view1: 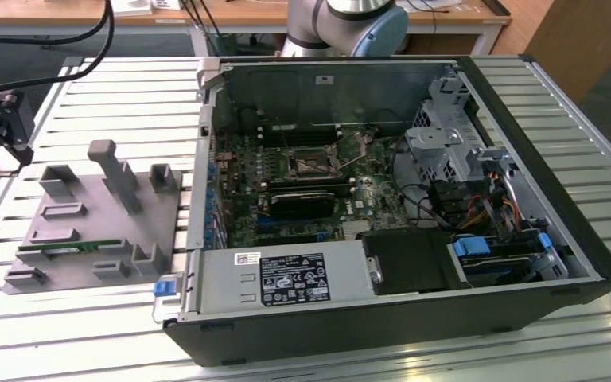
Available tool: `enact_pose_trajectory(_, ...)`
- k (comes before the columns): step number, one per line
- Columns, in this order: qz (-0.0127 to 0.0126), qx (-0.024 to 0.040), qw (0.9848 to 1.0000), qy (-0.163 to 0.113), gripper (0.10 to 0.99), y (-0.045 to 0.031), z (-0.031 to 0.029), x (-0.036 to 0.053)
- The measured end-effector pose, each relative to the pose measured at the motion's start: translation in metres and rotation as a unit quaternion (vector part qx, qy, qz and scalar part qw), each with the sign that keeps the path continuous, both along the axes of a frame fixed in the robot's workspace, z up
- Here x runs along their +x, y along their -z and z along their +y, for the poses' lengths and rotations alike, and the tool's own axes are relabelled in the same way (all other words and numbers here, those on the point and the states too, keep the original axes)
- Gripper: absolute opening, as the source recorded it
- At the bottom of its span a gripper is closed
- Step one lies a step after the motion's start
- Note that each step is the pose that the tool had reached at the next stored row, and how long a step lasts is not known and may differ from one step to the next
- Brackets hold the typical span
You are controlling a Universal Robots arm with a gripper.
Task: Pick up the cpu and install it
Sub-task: 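Pick up the cpu and move it towards the insertion slot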
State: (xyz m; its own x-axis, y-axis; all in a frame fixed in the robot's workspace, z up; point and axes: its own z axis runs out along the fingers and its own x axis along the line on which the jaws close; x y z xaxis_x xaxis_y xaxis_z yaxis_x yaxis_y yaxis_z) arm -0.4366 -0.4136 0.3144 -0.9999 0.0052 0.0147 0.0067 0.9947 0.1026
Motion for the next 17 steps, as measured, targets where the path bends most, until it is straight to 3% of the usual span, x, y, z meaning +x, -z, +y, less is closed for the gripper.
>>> enact_pose_trajectory(17, 0.0000, 0.0000, 1.0000, 0.000, 0.533, -0.0222, 0.0001, 0.0000)
